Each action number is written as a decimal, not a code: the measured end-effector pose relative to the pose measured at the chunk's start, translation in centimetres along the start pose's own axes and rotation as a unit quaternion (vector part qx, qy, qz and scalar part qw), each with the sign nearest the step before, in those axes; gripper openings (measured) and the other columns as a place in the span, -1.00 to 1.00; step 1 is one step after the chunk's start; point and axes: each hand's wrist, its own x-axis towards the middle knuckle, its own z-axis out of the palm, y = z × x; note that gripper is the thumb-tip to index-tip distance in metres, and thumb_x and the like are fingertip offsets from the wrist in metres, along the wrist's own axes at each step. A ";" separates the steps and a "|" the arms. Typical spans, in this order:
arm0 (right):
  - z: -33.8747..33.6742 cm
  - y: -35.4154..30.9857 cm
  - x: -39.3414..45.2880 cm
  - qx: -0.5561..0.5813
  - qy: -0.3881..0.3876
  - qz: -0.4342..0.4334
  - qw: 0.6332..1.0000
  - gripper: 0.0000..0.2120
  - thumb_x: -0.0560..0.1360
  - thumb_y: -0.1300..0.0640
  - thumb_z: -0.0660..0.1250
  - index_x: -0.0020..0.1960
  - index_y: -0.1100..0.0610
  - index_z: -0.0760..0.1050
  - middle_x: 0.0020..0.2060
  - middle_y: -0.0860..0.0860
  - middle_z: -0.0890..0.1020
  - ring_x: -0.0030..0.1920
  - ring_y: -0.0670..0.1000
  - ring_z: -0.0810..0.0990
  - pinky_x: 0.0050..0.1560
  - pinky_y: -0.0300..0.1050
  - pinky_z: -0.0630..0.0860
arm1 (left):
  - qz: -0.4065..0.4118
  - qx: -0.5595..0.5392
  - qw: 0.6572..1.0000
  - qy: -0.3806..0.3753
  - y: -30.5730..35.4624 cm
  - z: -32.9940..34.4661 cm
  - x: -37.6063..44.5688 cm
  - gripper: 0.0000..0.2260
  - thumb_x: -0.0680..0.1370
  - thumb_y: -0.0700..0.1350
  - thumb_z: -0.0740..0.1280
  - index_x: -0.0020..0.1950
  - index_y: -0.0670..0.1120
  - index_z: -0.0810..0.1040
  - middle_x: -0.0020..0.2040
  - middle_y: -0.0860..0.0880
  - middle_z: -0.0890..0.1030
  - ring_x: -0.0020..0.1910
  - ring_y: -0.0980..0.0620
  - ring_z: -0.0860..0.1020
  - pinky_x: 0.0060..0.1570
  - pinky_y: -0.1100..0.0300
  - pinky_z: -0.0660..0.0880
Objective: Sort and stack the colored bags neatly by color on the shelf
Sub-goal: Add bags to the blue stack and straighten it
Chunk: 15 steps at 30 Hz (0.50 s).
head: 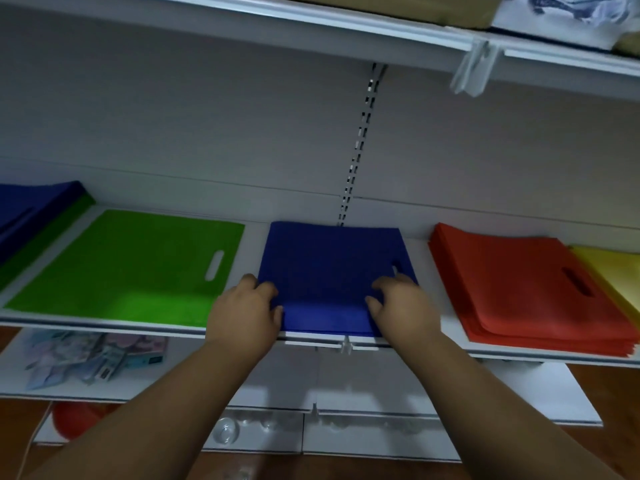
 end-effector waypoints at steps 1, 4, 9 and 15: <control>0.2 -1.5 0.1 0.013 -0.001 -0.019 1.000 -0.68 0.57 0.01 0.28 0.28 0.07 0.53 0.18 0.07 0.53 0.02 0.12 0.58 -0.09 -0.08 0.52 | -0.009 -0.021 1.000 0.005 -0.6 -0.2 -0.3 -0.77 0.49 0.01 0.42 0.09 -0.04 0.63 -0.01 -0.12 0.55 -0.15 -0.19 0.59 -0.19 0.05 0.53; 0.8 -6.9 0.2 0.053 -0.004 -0.087 0.995 -0.64 0.58 -0.02 0.28 0.34 0.05 0.49 0.18 0.07 0.52 0.03 0.12 0.57 -0.08 -0.07 0.52 | -0.036 -0.074 0.996 0.033 -3.5 -1.1 -1.4 -0.80 0.49 0.00 0.42 0.10 0.01 0.63 -0.04 -0.07 0.58 -0.17 -0.17 0.59 -0.22 0.08 0.50; 2.3 -18.2 0.6 0.092 -0.009 -0.184 0.979 -0.64 0.56 -0.02 0.30 0.32 0.04 0.52 0.09 0.07 0.54 0.03 0.11 0.57 -0.06 -0.05 0.52 | -0.086 -0.090 0.991 0.050 -12.2 -3.8 -3.2 -0.81 0.47 -0.01 0.43 0.07 0.03 0.64 -0.13 -0.03 0.60 -0.17 -0.11 0.59 -0.24 0.10 0.47; 5.9 -34.1 0.5 0.102 -0.021 -0.265 0.959 -0.58 0.55 -0.10 0.29 0.36 0.01 0.47 0.11 0.07 0.59 0.09 0.13 0.57 0.03 -0.04 0.52 | -0.156 -0.103 0.980 0.074 -26.0 -8.7 -4.8 -0.77 0.49 -0.07 0.38 0.14 0.02 0.65 -0.09 -0.07 0.64 -0.09 -0.12 0.60 -0.18 0.10 0.47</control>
